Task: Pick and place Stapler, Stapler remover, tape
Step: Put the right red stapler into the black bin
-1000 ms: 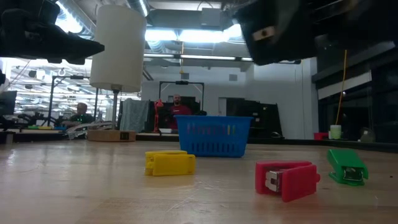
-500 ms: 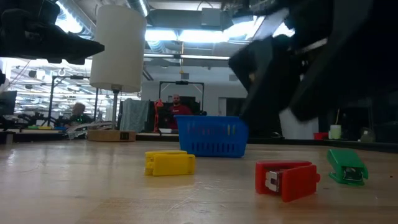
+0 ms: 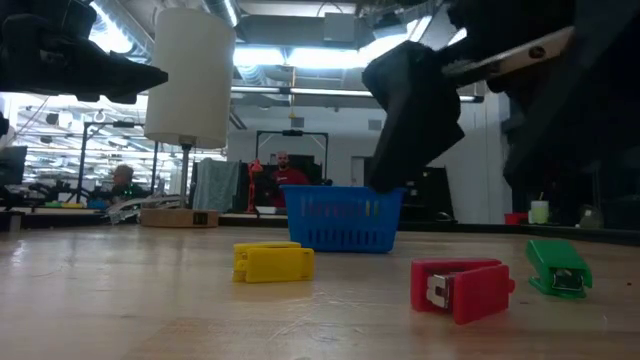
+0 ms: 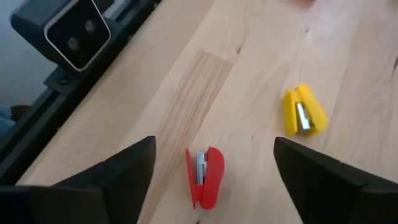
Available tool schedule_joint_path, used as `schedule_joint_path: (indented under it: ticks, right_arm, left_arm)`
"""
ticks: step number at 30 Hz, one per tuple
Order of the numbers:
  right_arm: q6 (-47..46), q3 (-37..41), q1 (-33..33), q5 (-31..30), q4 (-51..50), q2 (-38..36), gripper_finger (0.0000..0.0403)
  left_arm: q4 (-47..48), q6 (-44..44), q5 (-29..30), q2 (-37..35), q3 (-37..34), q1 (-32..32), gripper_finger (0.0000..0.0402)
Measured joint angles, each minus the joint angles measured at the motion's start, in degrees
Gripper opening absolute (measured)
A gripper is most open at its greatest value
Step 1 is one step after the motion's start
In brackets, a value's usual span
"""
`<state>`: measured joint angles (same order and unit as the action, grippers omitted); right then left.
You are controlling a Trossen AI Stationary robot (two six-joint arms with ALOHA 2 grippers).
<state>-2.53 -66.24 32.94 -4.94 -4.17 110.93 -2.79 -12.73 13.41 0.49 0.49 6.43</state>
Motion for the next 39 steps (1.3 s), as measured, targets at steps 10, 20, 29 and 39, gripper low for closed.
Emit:
schedule_joint_path:
  ticks: [10,20,29,39]
  right_arm:
    - [0.01,0.00,0.38,-0.01,-0.51,3.74,0.0331]
    - [-0.06,-0.11,0.42,-1.01,0.07,5.49,0.0270]
    - [-0.47,-0.11,0.44,-1.04,-0.10,5.60,0.0138]
    - [-1.85,-0.29,0.33,0.05,-0.83,5.14,0.0077]
  left_arm:
    - [0.00,0.00,0.00,0.00,0.00,0.01,0.0091]
    - [0.00,0.00,0.00,0.00,0.00,-0.01,0.0091]
    - [0.00,0.00,0.00,0.00,0.00,0.01,0.0095]
    - [0.00,0.00,0.00,0.00,0.00,-0.01,0.0091]
